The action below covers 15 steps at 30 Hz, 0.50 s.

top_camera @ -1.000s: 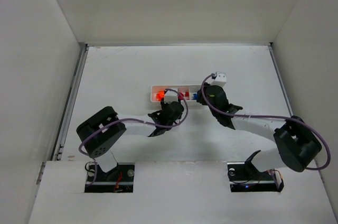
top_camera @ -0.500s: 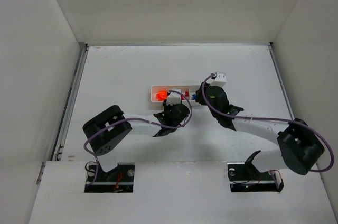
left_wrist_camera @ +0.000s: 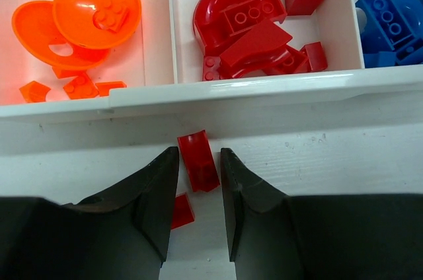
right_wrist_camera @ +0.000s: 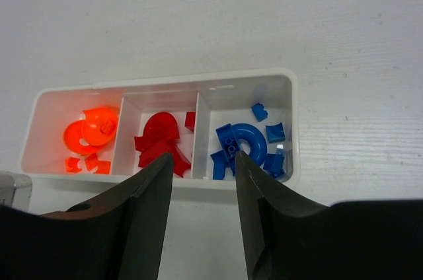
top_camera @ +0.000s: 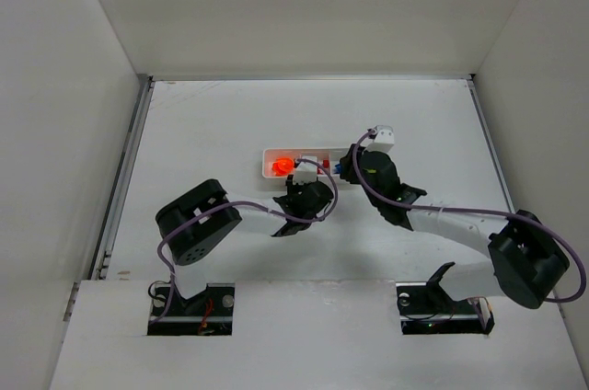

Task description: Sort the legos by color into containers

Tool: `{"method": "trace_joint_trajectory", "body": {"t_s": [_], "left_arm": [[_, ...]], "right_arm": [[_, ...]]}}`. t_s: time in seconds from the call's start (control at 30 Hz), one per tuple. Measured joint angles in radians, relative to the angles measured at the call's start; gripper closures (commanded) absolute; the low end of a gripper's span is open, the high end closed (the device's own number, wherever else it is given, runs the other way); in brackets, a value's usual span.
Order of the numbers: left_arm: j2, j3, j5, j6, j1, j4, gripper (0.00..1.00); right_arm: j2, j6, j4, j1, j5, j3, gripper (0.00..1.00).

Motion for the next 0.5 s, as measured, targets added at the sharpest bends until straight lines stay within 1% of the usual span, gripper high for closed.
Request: {"method": "trace_joint_trajectory", "body": {"t_s": [0.07, 0.23, 0.37, 0.5], "left_arm": [[0.003, 0.003, 0.001, 0.000, 0.004, -0.001, 0.74], [0.003, 0.009, 0.000, -0.002, 0.005, 0.000, 0.85], [-0.005, 0.007, 0.013, -0.006, 0.002, -0.002, 0.88], [-0.053, -0.002, 0.027, -0.008, -0.016, -0.026, 0.88]], "right_arm": [[-0.006, 0.000, 0.000, 0.003, 0.000, 0.000, 0.52], [-0.009, 0.000, 0.000, 0.003, 0.000, -0.003, 0.52], [-0.019, 0.000, 0.000, 0.003, 0.000, -0.005, 0.52], [-0.035, 0.000, 0.001, 0.004, 0.000, -0.011, 0.52]]}}
